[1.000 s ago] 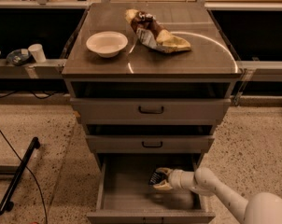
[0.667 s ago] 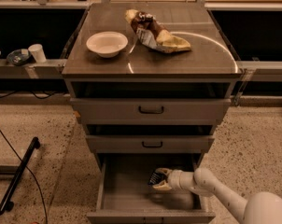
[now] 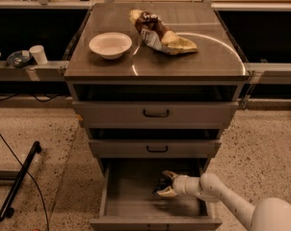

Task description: Place rxbar blueberry into bottom drawer

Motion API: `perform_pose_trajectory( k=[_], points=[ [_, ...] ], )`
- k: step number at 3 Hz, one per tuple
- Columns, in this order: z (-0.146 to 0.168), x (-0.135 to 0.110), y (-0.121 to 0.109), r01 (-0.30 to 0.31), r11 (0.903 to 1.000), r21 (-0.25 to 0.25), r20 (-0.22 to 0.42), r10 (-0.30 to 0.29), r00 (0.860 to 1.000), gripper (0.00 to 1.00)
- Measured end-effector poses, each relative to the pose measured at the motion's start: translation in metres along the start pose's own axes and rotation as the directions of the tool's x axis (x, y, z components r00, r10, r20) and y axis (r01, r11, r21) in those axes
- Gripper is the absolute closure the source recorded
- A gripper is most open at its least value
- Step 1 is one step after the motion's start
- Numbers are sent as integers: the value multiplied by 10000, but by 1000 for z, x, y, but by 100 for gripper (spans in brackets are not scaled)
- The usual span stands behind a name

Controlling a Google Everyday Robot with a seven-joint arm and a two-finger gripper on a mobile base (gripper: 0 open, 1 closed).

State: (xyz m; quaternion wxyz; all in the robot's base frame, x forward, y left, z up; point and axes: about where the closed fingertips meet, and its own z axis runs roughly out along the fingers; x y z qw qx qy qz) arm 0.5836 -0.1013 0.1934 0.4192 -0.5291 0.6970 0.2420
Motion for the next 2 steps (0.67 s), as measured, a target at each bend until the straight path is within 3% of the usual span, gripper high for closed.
perform_pose_trajectory(
  k=[2],
  points=[
    [0, 0, 0, 0, 10000, -2, 1, 0, 10000, 0]
  ],
)
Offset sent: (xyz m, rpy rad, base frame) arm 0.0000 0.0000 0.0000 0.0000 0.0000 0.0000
